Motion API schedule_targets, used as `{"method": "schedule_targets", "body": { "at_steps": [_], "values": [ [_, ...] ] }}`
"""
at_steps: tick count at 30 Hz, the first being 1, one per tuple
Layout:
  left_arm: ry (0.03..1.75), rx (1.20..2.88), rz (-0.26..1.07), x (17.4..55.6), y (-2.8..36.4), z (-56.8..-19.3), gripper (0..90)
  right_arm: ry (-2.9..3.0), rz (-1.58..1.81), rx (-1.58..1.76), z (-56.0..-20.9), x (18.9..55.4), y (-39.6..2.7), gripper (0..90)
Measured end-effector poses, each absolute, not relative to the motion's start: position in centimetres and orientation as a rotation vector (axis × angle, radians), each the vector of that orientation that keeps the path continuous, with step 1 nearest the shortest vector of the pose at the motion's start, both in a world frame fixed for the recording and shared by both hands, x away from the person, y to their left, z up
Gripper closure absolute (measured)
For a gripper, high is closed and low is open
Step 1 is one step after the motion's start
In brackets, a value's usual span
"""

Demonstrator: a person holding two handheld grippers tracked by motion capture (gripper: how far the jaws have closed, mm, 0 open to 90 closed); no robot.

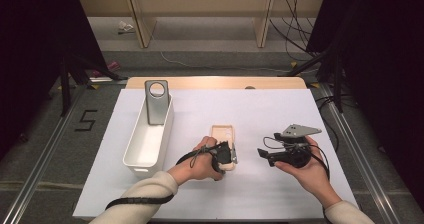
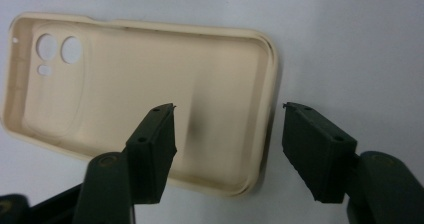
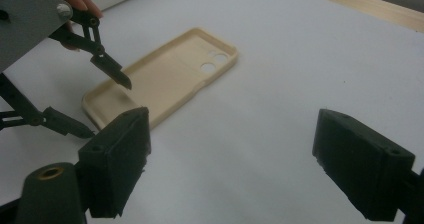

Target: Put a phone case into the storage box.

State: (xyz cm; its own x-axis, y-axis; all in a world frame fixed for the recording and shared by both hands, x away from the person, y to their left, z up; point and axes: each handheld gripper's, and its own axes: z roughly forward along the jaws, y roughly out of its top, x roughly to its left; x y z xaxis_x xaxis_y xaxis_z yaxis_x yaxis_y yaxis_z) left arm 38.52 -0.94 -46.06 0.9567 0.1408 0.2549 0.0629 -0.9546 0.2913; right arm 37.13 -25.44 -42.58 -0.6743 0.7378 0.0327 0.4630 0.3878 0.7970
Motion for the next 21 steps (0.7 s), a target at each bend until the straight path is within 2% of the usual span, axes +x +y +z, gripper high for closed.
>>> {"method": "schedule_targets", "body": {
  "at_steps": [17, 21],
  "values": [
    [0.074, 2.881, 0.306, 38.28, -1.56, -45.86, 62.6, 2.335, 1.179, 1.039, -42.62, 37.14, -25.39, 16.3],
    [0.061, 2.902, 0.283, 38.20, -1.83, -45.83, 65.8, 2.337, 1.179, 1.038, -42.64, 37.14, -25.38, 16.3]
  ]
}}
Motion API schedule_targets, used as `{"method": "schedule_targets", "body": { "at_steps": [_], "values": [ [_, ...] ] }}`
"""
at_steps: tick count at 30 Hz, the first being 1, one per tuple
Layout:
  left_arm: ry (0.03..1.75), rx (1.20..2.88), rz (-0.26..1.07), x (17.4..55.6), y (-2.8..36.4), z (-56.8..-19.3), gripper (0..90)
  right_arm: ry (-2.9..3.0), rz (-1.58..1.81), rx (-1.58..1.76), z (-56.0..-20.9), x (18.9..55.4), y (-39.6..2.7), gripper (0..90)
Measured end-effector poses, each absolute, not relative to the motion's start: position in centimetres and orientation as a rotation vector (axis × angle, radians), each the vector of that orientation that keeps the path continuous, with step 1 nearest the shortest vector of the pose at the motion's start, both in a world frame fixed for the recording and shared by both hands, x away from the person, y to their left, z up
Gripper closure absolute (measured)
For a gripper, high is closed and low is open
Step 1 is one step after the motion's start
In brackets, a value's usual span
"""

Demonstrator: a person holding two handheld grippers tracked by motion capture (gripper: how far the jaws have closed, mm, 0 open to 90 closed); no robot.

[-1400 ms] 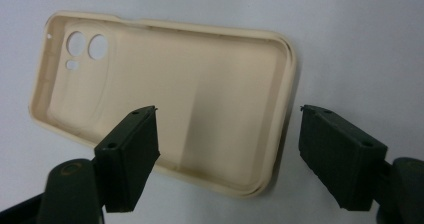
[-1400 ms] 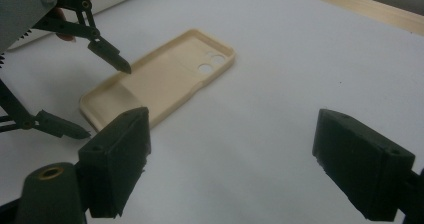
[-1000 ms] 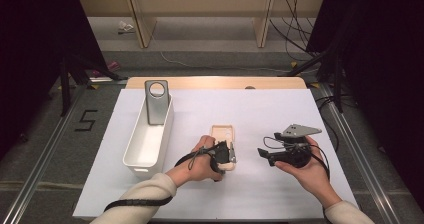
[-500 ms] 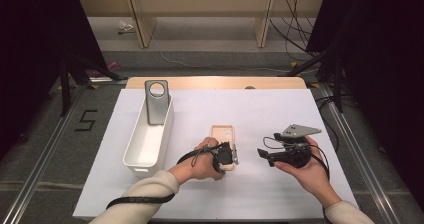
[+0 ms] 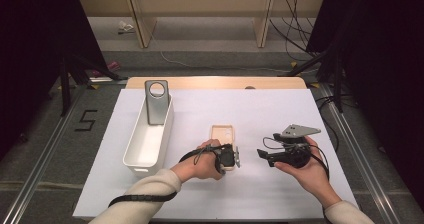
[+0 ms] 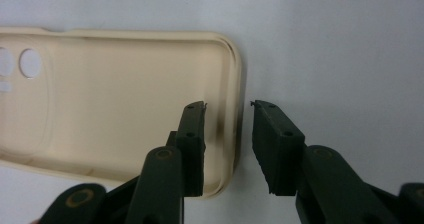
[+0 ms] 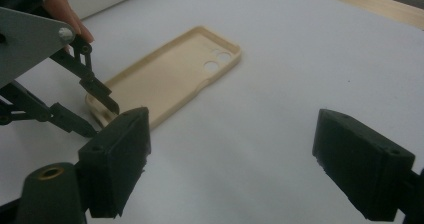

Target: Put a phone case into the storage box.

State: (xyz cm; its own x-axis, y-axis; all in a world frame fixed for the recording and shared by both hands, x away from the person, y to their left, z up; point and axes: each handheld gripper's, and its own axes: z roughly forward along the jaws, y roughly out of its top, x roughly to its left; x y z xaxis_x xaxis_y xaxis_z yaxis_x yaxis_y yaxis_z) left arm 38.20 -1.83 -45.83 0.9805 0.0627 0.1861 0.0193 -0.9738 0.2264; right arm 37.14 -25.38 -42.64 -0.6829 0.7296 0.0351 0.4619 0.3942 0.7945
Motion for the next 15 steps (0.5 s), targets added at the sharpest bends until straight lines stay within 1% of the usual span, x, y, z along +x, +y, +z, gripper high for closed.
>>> {"method": "schedule_targets", "body": {
  "at_steps": [5, 8, 15],
  "values": [
    [0.050, 2.926, 0.271, 38.21, -2.15, -45.77, 68.2, 2.338, 1.183, 1.041, -42.64, 37.14, -25.39, 16.3],
    [0.047, 2.935, 0.260, 38.14, -2.27, -45.78, 71.6, 2.340, 1.181, 1.040, -42.65, 37.14, -25.39, 16.3],
    [0.022, 2.954, 0.265, 38.02, -2.55, -45.74, 75.9, 2.348, 1.183, 1.042, -42.69, 37.15, -25.38, 16.3]
  ]
}}
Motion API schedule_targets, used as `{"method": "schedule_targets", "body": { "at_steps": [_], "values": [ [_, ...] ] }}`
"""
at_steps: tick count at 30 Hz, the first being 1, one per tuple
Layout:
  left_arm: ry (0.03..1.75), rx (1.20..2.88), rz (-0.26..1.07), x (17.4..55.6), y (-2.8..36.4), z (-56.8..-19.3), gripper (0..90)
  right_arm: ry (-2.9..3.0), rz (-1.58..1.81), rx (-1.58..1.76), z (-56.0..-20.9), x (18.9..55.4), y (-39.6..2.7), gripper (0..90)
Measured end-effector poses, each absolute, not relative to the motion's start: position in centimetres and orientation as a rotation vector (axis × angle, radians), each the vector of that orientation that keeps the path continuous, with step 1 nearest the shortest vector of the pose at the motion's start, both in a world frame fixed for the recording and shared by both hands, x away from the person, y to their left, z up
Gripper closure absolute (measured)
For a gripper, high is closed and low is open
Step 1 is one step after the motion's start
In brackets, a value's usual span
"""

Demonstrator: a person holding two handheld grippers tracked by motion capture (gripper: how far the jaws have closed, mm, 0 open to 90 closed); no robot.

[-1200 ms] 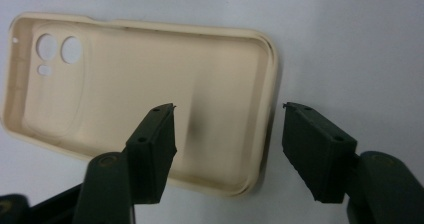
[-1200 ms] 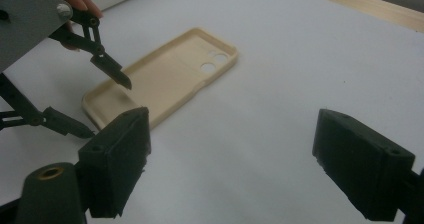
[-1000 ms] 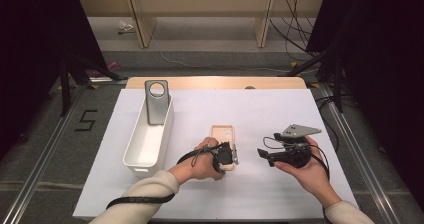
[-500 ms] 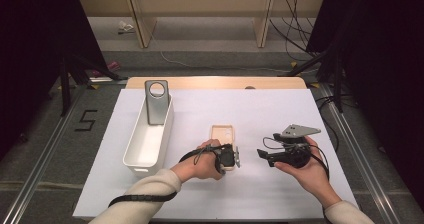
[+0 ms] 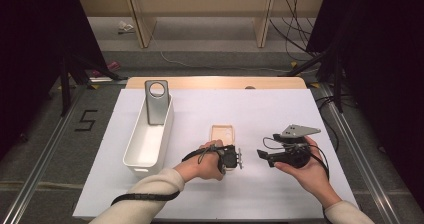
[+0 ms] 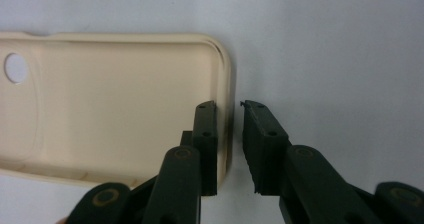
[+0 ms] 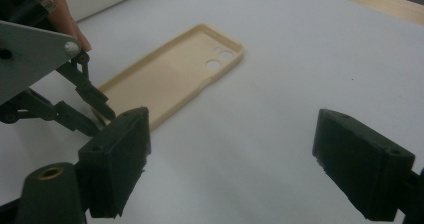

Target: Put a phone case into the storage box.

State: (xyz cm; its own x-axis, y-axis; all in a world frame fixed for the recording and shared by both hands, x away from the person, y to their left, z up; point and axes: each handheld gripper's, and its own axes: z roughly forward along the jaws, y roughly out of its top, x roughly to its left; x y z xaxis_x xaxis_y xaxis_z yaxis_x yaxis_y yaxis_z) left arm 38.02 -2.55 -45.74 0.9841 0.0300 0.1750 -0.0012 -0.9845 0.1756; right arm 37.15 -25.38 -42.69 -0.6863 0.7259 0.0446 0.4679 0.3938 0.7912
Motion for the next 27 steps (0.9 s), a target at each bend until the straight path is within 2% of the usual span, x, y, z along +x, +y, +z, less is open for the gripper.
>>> {"method": "schedule_targets", "body": {
  "at_steps": [4, 22, 27],
  "values": [
    [0.005, 2.960, 0.304, 38.05, -2.57, -45.75, 83.2, 2.351, 1.185, 1.039, -42.72, 37.17, -25.36, 16.3],
    [-0.027, 2.950, 0.352, 37.50, -2.48, -45.78, 86.7, 2.358, 1.184, 1.037, -42.72, 37.14, -25.37, 16.3],
    [0.007, 2.905, 0.432, 37.12, -2.09, -45.60, 87.5, 2.350, 1.183, 1.047, -42.73, 37.22, -25.48, 16.3]
  ]
}}
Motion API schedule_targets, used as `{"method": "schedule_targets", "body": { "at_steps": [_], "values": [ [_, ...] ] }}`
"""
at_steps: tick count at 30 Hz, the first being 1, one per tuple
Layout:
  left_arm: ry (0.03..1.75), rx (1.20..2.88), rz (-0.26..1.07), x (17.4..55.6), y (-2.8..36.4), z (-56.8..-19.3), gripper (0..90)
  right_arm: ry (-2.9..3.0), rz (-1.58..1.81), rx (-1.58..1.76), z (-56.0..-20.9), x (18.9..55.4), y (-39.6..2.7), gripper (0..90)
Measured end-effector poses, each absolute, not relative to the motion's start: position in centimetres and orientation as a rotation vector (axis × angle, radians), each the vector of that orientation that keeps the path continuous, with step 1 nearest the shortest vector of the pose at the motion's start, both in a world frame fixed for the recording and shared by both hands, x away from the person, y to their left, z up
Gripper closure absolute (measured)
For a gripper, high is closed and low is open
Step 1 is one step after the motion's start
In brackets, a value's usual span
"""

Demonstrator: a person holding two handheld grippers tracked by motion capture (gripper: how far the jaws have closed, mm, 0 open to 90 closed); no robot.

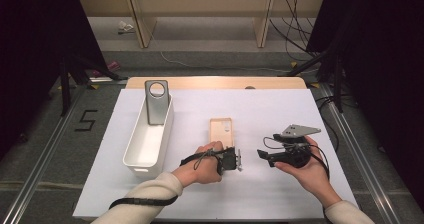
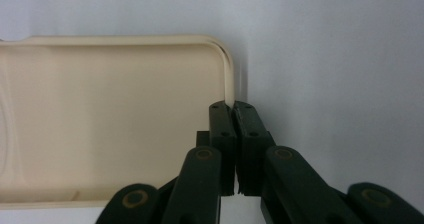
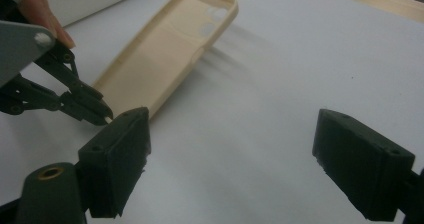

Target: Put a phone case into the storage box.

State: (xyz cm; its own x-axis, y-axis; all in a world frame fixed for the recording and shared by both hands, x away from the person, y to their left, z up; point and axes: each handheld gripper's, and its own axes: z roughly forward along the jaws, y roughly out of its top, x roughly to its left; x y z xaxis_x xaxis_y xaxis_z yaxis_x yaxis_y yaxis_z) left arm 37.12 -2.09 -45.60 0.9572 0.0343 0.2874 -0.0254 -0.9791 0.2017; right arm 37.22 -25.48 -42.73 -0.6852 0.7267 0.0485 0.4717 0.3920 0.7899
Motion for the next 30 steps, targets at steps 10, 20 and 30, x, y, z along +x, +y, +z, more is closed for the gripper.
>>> {"method": "schedule_targets", "body": {
  "at_steps": [10, 20, 30],
  "values": [
    [0.033, 2.749, 0.568, 35.3, 0.0, -44.4, 87.5, 2.340, 1.193, 1.075, -42.7, 37.3, -25.4, 16.3],
    [0.037, 2.671, 0.585, 33.7, 1.3, -43.4, 87.5, 2.341, 1.223, 1.101, -42.7, 37.5, -24.4, 16.3],
    [-0.018, 2.648, 0.590, 32.0, 0.7, -42.6, 87.6, 2.333, 1.320, 1.110, -42.1, 38.5, -22.3, 22.1]
  ]
}}
